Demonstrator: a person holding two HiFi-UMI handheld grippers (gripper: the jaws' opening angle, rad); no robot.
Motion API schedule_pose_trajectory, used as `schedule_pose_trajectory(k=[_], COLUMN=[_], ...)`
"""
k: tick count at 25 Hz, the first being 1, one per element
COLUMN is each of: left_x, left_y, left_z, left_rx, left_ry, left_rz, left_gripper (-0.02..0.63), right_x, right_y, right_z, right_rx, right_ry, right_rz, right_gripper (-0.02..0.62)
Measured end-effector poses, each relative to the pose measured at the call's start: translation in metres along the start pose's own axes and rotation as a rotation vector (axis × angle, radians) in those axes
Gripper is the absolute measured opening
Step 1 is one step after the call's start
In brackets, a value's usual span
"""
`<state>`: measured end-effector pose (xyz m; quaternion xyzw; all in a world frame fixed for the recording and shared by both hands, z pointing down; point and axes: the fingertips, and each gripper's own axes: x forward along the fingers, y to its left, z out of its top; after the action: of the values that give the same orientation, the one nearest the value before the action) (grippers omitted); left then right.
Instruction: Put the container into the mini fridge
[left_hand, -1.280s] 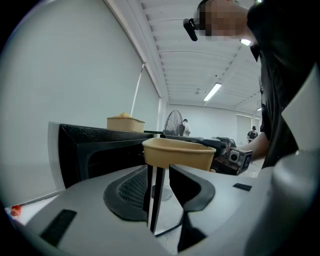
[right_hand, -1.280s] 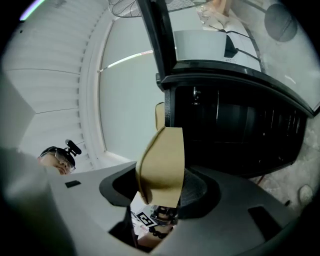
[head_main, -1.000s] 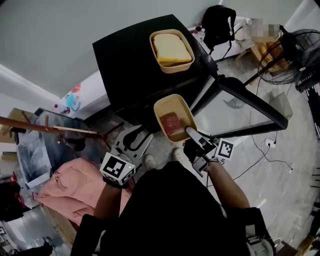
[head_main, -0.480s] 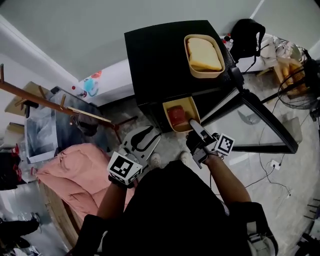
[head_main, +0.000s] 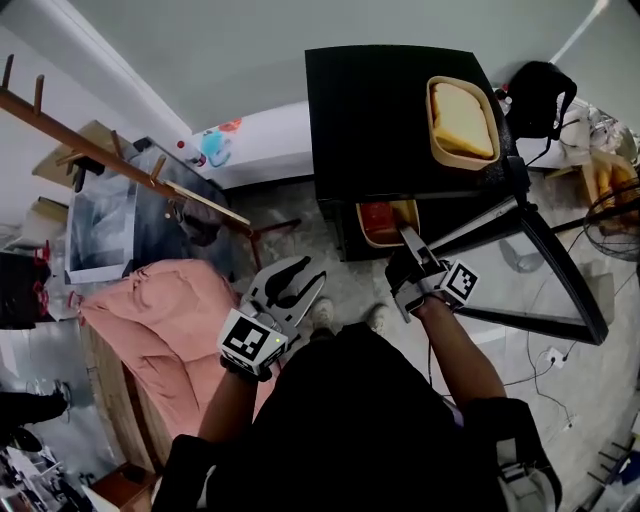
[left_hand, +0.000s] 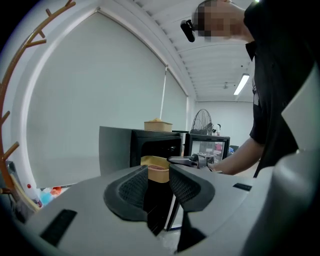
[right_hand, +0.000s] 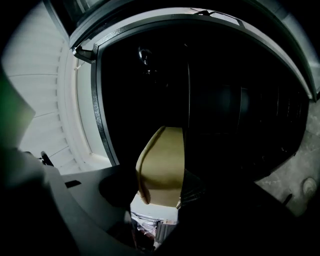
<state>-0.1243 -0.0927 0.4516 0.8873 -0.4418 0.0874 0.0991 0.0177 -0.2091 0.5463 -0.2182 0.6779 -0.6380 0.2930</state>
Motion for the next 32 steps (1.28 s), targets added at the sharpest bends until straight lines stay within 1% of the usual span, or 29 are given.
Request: schedule_pose_trajectory(k=[4, 8, 12, 15, 18, 21, 23, 25, 30, 32], left_x=[-0.009, -0.016, -0.021, -0.023, -0.022, -0.021, -0.019, -0.016, -0.012, -0.011], left_y=[0.004, 0.011, 0.013, 0.015, 0.017, 0.019, 0.020, 0.022, 0.023, 0.022], left_z=[-0.005, 0.000, 0.003, -0.002, -0.003, -0.006, -0.003, 0.002, 0.005, 0.004], left_rx=[-0.010, -0.046, -0.078, -0.075, -0.091, -0.074, -0.093, -0.111, -0.117, -0.124], left_ry=[0.004, -0.021, -0.025, -0.020, -0.019, -0.023, -0.027, -0.039, -0.056, -0.054], left_rz=[0.030, 0.067, 0.083, 0.082, 0.084, 0.079, 0.088, 0.097, 0.087, 0.077], left_gripper=[0.145, 0.145, 0.144, 0.143, 0.143, 0.143, 0.141, 0.140, 0.140, 0.140], right_x=[0.012, 0.023, 0.031, 0.034, 0.038, 0.042, 0.045, 0.046, 0.048, 0.048], right_y=[-0.006, -0.009, -0.013, -0.016, -0.015, -0.018, -0.020, -0.021, -0.019, -0.013], right_z=[0.001, 0.001, 0.000, 0.002, 0.004, 0.005, 0.006, 0.007, 0.003, 0.002], right_rx=[0.009, 0.008, -0.005, -0.012, -0.014, -0.019, -0.014, -0.007, -0.022, -0.032], right_ry=[-0.006, -0.005, 0.004, 0.010, 0.011, 0.015, 0.019, 0.020, 0.032, 0.036], right_rz=[-0.013, -0.021, -0.034, -0.047, -0.051, -0.062, -0.065, -0.059, -0.039, -0.012], right_gripper=[0.221, 0.221, 0.221, 0.221, 0.221, 0.221, 0.221, 0.221, 0.222, 0.240])
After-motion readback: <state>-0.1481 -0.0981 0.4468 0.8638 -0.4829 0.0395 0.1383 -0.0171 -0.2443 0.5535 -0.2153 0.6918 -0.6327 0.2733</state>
